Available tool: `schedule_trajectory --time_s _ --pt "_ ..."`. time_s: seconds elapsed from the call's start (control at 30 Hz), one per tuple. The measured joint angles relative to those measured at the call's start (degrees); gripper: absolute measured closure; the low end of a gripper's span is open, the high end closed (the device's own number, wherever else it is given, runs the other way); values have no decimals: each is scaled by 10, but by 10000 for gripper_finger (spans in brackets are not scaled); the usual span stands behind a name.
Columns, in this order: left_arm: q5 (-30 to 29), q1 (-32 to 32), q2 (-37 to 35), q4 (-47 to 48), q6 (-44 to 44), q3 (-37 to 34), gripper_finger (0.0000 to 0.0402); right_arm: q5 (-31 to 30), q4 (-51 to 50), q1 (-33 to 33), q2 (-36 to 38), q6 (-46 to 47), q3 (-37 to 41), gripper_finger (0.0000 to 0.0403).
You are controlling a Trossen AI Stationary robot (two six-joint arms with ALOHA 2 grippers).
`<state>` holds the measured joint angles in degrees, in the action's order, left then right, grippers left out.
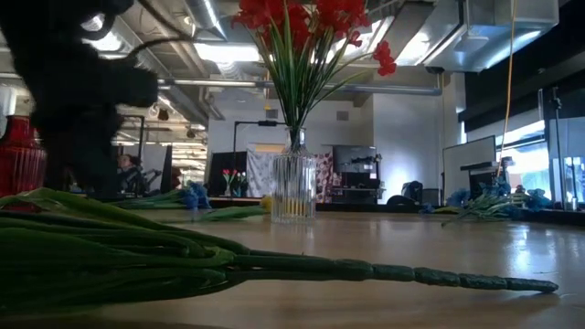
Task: Sort flowers into vase by color
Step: Put the top right yellow flower into the red vase
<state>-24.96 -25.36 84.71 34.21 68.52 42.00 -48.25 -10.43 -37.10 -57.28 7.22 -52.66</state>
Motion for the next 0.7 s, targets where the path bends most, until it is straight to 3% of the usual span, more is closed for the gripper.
schedule_trajectory --time_s 0.1,0.17,0.3,0.47,0.7 --pt "-72 19 13 -66 -50 1 263 0 -1 0 -2 0 0 143" --pt "-90 44 31 -117 -90 1 250 2 -1 0 -6 0 0 143" --pt "-79 106 72 -205 -153 1 228 3 -1 0 -17 0 0 143" --pt "-79 175 113 -218 -173 2 217 5 -1 0 -31 10 0 143" --pt "-45 201 160 -316 -226 2 216 15 -1 0 -45 14 0 143"
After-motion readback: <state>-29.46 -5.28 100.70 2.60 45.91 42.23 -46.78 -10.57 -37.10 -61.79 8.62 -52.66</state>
